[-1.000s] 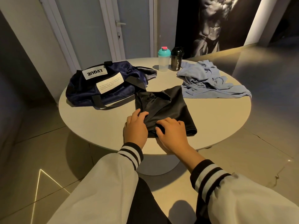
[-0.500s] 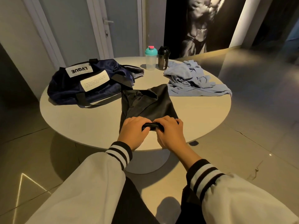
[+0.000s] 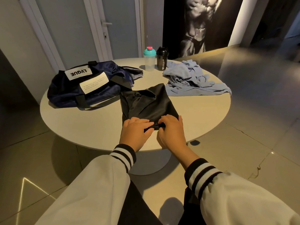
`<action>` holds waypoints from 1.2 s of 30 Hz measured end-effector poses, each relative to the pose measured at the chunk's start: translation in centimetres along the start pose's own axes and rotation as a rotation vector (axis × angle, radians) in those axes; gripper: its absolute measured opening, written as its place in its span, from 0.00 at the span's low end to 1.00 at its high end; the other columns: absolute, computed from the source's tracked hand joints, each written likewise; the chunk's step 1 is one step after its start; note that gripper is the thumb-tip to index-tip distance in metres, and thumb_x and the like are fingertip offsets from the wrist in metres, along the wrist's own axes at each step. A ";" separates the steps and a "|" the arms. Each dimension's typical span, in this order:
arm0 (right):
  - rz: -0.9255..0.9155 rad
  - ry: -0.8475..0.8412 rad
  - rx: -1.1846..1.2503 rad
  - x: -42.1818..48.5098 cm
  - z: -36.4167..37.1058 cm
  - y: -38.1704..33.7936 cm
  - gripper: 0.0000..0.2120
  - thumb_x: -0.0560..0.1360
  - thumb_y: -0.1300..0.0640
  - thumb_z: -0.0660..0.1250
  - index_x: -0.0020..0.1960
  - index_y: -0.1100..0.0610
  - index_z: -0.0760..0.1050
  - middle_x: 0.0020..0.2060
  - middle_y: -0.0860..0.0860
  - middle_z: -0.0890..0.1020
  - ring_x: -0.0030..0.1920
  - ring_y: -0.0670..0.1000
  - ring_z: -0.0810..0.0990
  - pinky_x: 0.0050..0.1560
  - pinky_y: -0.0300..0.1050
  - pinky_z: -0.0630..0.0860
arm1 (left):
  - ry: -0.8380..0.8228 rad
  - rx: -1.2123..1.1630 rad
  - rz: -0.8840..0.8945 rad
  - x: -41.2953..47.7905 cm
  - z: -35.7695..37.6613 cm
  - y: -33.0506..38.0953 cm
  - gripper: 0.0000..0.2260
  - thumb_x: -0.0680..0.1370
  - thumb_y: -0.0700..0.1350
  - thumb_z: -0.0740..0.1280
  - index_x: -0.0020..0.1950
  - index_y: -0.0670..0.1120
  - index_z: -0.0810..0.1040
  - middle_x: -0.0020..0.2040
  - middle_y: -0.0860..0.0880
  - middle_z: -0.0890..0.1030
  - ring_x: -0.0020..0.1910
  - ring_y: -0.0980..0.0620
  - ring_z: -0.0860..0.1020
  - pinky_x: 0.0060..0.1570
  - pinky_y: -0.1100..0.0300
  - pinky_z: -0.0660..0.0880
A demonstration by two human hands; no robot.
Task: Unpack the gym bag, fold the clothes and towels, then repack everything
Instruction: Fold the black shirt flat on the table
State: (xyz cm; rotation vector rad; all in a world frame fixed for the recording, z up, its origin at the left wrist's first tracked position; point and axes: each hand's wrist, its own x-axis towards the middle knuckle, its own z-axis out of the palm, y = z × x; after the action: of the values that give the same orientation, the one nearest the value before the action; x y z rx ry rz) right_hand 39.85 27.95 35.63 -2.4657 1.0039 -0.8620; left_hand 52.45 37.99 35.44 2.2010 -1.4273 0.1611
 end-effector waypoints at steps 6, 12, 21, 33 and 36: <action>-0.029 -0.081 0.053 0.3 -0.3 0.2 0.12 0.80 0.50 0.65 0.61 0.50 0.80 0.59 0.48 0.82 0.63 0.49 0.76 0.79 0.56 0.44 | -0.007 -0.016 0.005 0.0 0.0 0.0 0.16 0.84 0.57 0.59 0.69 0.58 0.78 0.67 0.57 0.78 0.67 0.54 0.69 0.70 0.55 0.59; -0.073 -0.117 -0.017 0.4 -0.5 0.4 0.10 0.81 0.52 0.64 0.61 0.47 0.79 0.58 0.46 0.81 0.63 0.48 0.75 0.77 0.61 0.38 | 0.042 -0.007 -0.012 0.4 -0.1 0.2 0.11 0.84 0.54 0.61 0.60 0.55 0.81 0.56 0.56 0.82 0.56 0.53 0.74 0.63 0.55 0.65; -0.094 0.017 -0.069 0.6 0.3 -0.5 0.05 0.78 0.57 0.69 0.54 0.54 0.79 0.51 0.52 0.78 0.50 0.53 0.74 0.48 0.45 0.75 | 0.019 -0.080 -0.012 0.5 -0.4 0.5 0.08 0.81 0.55 0.66 0.57 0.55 0.80 0.54 0.56 0.80 0.56 0.53 0.73 0.69 0.51 0.63; 0.064 -0.095 -0.243 3.7 -1.3 -1.9 0.12 0.76 0.55 0.60 0.37 0.59 0.74 0.41 0.54 0.74 0.46 0.57 0.74 0.49 0.53 0.74 | 0.160 -0.514 -0.139 2.2 -2.0 -0.7 0.10 0.83 0.49 0.62 0.59 0.52 0.82 0.59 0.57 0.79 0.60 0.58 0.75 0.60 0.63 0.72; 0.023 -0.098 -0.114 5.4 -0.3 -3.3 0.11 0.77 0.55 0.59 0.43 0.60 0.77 0.47 0.55 0.77 0.51 0.58 0.74 0.48 0.52 0.74 | 0.145 -0.497 -0.297 5.1 -2.5 -2.3 0.14 0.84 0.50 0.58 0.65 0.52 0.79 0.63 0.53 0.79 0.63 0.52 0.76 0.61 0.58 0.73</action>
State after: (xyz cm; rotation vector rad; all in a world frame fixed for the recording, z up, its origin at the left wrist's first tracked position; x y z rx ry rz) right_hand 44.37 26.37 39.76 -2.5585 1.0717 -0.6869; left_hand 57.14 35.74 38.61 1.9087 -0.9235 -0.1243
